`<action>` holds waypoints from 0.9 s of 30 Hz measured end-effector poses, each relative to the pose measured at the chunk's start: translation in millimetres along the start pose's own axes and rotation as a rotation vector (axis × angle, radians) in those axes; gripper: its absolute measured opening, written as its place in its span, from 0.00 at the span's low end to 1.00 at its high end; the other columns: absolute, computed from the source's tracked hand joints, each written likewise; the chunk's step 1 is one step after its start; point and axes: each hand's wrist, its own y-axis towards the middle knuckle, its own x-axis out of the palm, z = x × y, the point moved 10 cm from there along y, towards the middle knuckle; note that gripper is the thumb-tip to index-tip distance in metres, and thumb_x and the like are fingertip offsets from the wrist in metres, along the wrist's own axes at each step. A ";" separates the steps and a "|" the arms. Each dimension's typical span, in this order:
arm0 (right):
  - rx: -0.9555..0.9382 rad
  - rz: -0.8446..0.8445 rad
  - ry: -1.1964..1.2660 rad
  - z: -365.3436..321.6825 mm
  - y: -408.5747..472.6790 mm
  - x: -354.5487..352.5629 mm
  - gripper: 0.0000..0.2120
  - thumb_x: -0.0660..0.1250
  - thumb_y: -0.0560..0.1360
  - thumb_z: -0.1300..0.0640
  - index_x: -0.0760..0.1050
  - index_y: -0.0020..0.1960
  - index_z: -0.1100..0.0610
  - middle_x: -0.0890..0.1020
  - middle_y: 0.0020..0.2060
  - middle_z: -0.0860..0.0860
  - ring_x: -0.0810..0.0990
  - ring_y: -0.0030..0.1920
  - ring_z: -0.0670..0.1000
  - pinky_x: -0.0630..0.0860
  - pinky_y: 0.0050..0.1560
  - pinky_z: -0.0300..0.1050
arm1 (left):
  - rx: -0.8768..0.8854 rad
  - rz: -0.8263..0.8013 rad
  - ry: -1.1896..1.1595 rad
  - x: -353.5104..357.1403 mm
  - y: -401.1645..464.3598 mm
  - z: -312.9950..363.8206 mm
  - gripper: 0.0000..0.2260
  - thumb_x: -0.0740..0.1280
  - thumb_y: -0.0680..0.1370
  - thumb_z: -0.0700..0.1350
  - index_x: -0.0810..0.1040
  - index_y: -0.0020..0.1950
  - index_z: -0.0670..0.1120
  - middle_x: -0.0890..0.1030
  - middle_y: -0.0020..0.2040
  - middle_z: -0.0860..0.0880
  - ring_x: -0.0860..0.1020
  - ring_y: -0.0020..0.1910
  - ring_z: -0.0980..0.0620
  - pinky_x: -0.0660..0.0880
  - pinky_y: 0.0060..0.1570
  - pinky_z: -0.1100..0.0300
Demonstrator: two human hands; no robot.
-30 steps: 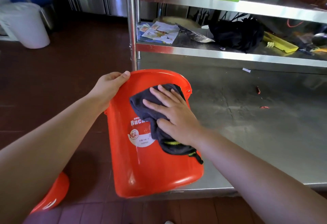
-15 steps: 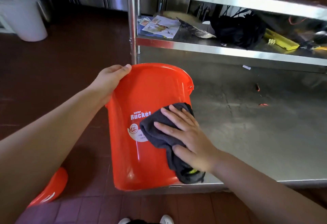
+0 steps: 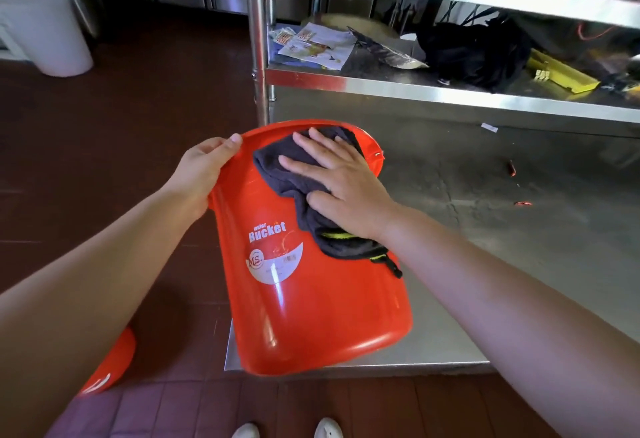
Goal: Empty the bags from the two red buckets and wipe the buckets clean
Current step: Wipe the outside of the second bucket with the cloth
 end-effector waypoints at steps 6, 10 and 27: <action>-0.132 -0.049 0.000 -45.2 -64.7 16.6 0.30 0.63 0.68 0.56 0.69 0.71 0.48 0.61 0.75 0.51 0.53 0.77 0.53 0.48 0.75 0.55 | 0.058 0.010 0.170 -27.8 0.9 -3.3 0.11 0.63 0.79 0.53 0.80 0.48 0.48 0.79 0.39 0.51 0.77 0.37 0.55 0.74 0.37 0.62; -0.172 -0.073 0.079 -70.7 -104.5 33.5 0.30 0.63 0.69 0.56 0.67 0.72 0.48 0.59 0.76 0.50 0.49 0.77 0.51 0.48 0.75 0.57 | 0.253 0.084 0.488 -29.8 9.0 42.7 0.13 0.65 0.76 0.43 0.80 0.60 0.49 0.80 0.56 0.48 0.77 0.54 0.53 0.73 0.57 0.57; -0.097 -0.010 -0.012 -15.3 -34.6 0.7 0.31 0.59 0.67 0.55 0.70 0.70 0.49 0.63 0.74 0.51 0.55 0.76 0.53 0.50 0.75 0.55 | 0.204 -0.105 0.800 72.4 24.4 68.1 0.25 0.60 0.75 0.66 0.81 0.47 0.44 0.81 0.45 0.43 0.79 0.46 0.42 0.75 0.53 0.46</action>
